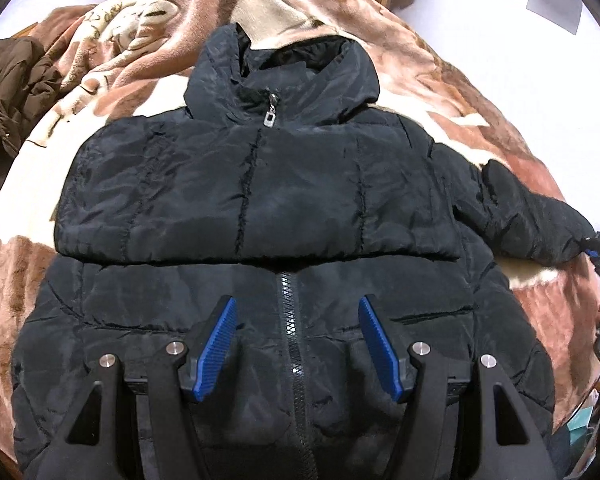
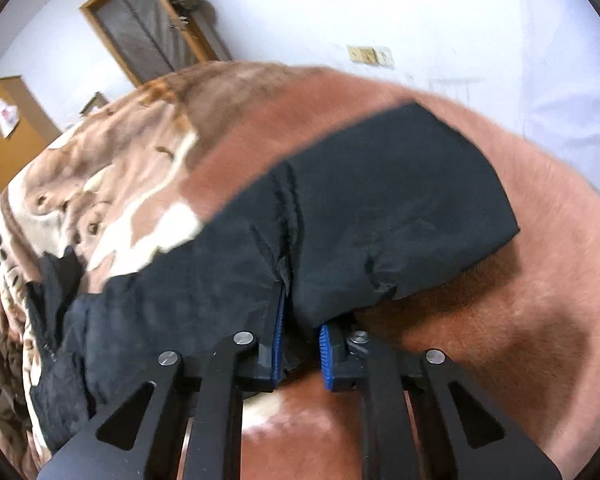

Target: Fold large clothes

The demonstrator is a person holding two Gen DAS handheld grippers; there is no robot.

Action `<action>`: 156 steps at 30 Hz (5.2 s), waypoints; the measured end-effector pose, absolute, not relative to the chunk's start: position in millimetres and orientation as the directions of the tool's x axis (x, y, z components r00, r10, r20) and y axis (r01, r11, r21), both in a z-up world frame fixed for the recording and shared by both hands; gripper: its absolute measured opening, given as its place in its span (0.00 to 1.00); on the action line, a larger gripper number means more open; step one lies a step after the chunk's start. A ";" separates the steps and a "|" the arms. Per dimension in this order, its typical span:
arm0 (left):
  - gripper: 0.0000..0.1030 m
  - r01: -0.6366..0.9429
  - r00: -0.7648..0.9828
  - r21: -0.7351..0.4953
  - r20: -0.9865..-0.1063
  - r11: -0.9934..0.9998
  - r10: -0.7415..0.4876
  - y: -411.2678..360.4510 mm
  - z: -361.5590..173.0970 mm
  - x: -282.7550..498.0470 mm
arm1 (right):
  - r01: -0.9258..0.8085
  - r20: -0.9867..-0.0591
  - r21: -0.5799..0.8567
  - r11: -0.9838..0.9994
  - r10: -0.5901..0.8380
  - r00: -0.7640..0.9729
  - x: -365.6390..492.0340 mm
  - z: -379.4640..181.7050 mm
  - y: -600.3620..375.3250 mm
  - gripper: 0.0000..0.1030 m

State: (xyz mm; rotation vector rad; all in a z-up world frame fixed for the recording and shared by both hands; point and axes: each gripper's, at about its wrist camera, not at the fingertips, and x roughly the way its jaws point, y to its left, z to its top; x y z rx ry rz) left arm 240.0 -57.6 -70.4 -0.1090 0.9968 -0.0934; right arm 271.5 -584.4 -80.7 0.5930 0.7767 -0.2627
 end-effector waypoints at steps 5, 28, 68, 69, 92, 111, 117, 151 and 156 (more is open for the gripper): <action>0.63 0.020 0.576 -0.164 -0.804 0.986 -0.145 -47.6 -50.2 224.3 | 0.307 -0.634 0.415 0.856 0.031 0.772 261.4 -10.5 -545.3 0.11; 0.63 -0.146 0.617 -0.258 -0.778 0.955 -0.116 60.3 -59.3 181.2 | -0.274 -0.684 0.349 0.896 0.443 0.579 319.5 -10.5 -219.1 0.11; 0.12 -0.098 0.577 -0.240 -0.805 0.966 -0.142 50.9 -110.4 345.1 | -0.111 -0.769 0.255 0.961 0.271 0.578 364.0 -105.1 -321.3 0.20; 0.12 -0.090 0.577 -0.230 -0.805 0.969 -0.137 49.5 -115.5 345.6 | -0.120 -0.792 0.236 0.964 0.262 0.552 369.3 -117.9 -315.3 0.20; 0.37 -0.024 0.643 -0.107 -0.763 0.994 -0.067 21.3 -71.6 369.8 | -0.139 -0.800 0.134 0.981 0.190 0.569 405.4 -95.2 -306.5 0.20; 0.39 0.018 0.665 -0.105 -0.741 0.994 -0.090 18.8 -67.9 335.5 | -0.130 -0.788 0.092 0.987 0.152 0.596 363.8 -70.4 -299.1 0.20; 0.39 -0.005 0.564 -0.078 -0.823 0.997 -0.061 16.5 -114.3 329.0 | -0.148 -0.828 0.089 0.985 0.155 0.538 349.2 -97.5 -283.7 0.20; 0.39 0.005 0.595 -0.129 -0.796 0.992 -0.107 14.8 -58.3 239.0 | -0.149 -0.788 0.130 0.980 0.193 0.585 277.3 -57.6 -289.4 0.22; 0.39 0.019 0.612 -0.134 -0.782 0.991 -0.118 5.5 -32.0 194.4 | -0.133 -0.752 0.164 0.977 0.211 0.625 225.8 -25.3 -287.9 0.25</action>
